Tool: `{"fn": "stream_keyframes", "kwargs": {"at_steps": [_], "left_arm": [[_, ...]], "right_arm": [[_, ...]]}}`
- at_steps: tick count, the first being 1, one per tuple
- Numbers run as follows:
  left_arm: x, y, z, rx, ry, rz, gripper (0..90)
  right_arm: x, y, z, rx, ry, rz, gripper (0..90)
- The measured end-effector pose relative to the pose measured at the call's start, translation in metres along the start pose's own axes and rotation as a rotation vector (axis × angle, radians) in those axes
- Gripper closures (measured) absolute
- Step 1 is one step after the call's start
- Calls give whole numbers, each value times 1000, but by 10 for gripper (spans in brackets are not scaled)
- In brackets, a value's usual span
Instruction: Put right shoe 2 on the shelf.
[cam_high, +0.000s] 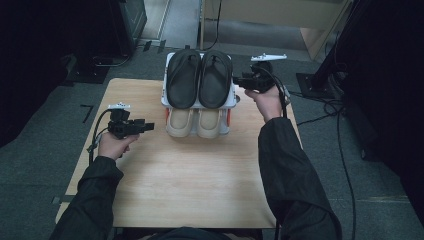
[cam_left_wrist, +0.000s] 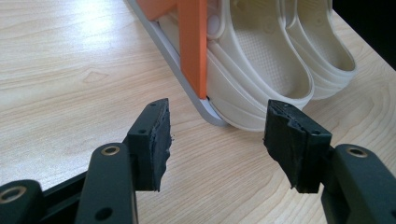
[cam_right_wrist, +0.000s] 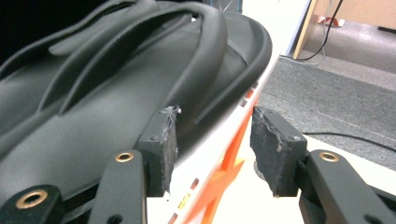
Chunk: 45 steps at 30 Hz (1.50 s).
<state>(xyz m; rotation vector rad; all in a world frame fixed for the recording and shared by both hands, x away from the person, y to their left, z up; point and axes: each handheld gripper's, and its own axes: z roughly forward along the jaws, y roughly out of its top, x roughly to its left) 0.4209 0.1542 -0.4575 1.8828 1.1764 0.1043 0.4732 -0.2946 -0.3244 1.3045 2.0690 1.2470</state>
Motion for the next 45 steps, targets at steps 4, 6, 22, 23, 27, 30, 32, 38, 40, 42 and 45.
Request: {"fn": "stream_keyframes", "kwargs": {"at_steps": [4, 6, 22, 23, 27, 30, 32, 38, 40, 42, 45], "left_arm": [[0, 0, 0, 1, 4, 5, 400], [0, 0, 0, 2, 6, 7, 395], [-5, -1, -1, -9, 1, 17, 377], [-6, -1, -1, -6, 2, 24, 376], [-9, -3, 2, 9, 3, 28, 375], [-11, -4, 3, 18, 1, 38, 375], [-13, -4, 5, 23, -5, 41, 371], [-19, -7, 6, 31, -6, 63, 373], [-20, -8, 5, 31, -6, 62, 372], [-22, -9, 5, 30, -5, 70, 371], [-26, -11, 5, 34, -12, 80, 366]], "right_arm": [[-4, -11, -4, 9, -4, -14, 516], [-6, -17, -6, 14, -2, -25, 517], [-10, -71, -19, 14, 48, -82, 511], [-9, -75, -20, 19, 55, -83, 509], [-5, -93, -21, 18, 67, -113, 504], [-3, -105, -21, 18, 78, -110, 504], [-2, -113, -20, 22, 83, -105, 504], [3, -136, -19, 10, 101, -93, 504], [5, -142, -19, 8, 103, -96, 504], [7, -148, -18, 10, 107, -100, 504], [11, -156, -18, 8, 119, -99, 502]]}}
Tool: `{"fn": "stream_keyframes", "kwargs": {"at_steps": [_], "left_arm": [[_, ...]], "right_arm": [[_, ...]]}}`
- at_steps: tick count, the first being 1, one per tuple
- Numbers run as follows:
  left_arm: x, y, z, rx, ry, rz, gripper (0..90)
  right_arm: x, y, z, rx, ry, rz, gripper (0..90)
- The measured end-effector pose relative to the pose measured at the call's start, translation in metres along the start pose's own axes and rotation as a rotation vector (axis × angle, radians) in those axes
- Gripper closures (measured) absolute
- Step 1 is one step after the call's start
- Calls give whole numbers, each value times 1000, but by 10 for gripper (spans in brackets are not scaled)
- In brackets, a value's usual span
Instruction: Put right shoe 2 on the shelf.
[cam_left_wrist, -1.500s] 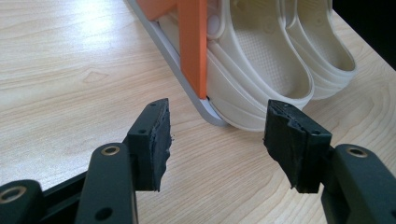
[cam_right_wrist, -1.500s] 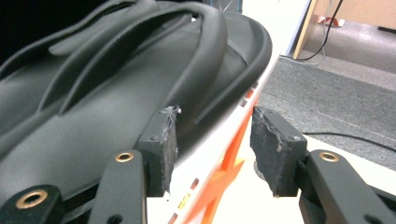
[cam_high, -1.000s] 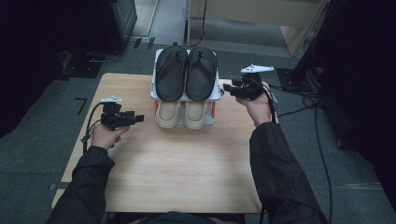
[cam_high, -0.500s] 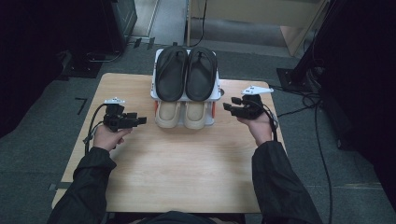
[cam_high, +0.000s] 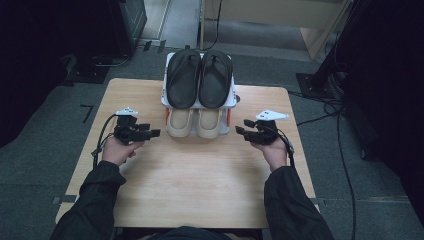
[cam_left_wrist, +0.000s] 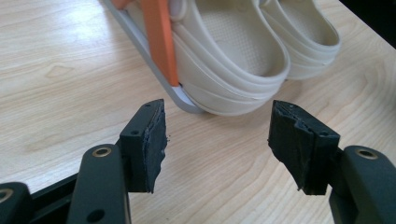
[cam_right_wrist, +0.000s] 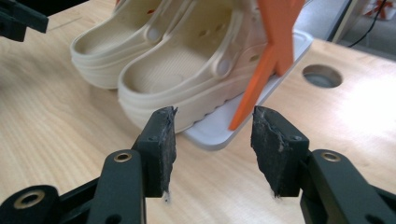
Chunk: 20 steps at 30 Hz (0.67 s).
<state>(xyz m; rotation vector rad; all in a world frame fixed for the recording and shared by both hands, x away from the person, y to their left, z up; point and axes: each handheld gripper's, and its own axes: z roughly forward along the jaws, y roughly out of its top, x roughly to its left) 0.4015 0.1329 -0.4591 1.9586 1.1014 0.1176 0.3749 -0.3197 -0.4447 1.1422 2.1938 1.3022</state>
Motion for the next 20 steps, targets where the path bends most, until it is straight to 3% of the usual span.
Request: {"fn": "stream_keyframes", "kwargs": {"at_steps": [11, 20], "left_arm": [[-16, -6, 4, 18, -18, 49, 346], [-15, -6, 4, 2, -17, 37, 323]], "right_arm": [[17, -24, 6, 2, 48, -2, 498], [17, -27, 7, 4, 44, -21, 478]]}}
